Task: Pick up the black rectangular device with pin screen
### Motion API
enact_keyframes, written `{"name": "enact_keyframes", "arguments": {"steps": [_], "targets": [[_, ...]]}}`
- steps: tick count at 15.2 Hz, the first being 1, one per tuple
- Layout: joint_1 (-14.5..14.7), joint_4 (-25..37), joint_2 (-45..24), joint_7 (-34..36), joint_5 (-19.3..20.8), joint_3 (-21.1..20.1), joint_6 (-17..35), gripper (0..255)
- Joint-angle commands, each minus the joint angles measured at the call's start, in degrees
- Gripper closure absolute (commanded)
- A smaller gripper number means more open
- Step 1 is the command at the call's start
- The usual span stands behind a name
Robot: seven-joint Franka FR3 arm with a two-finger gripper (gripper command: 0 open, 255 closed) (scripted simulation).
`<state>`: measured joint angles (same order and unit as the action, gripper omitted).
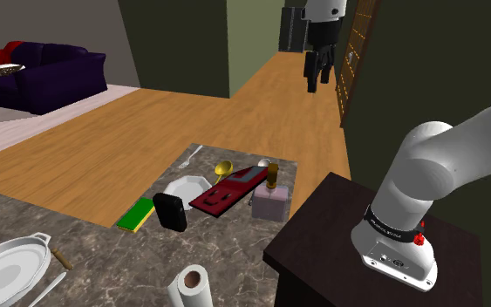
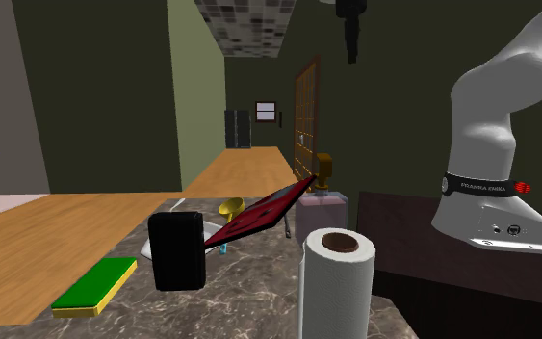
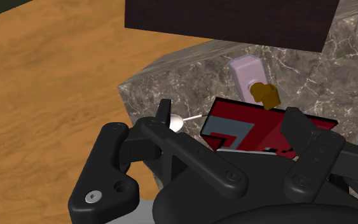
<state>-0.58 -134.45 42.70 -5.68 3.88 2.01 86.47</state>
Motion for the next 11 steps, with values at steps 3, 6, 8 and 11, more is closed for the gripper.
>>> {"name": "enact_keyframes", "arguments": {"steps": [3, 6, 8, 11], "targets": [[0.9, -1.2, -1.8, 1.2, -1.1, -1.3, 3.2, 0], [2.2, -2.5, -5.1, 3.0, -2.7, -3.2, 8.0, 0], [3.0, -3.0, -7.5, 4.1, -3.6, -4.5, 11.2, 0], [4.2, -3.3, -11.7, 5.7, -4.8, -6.4, 16.0, 0]]}}
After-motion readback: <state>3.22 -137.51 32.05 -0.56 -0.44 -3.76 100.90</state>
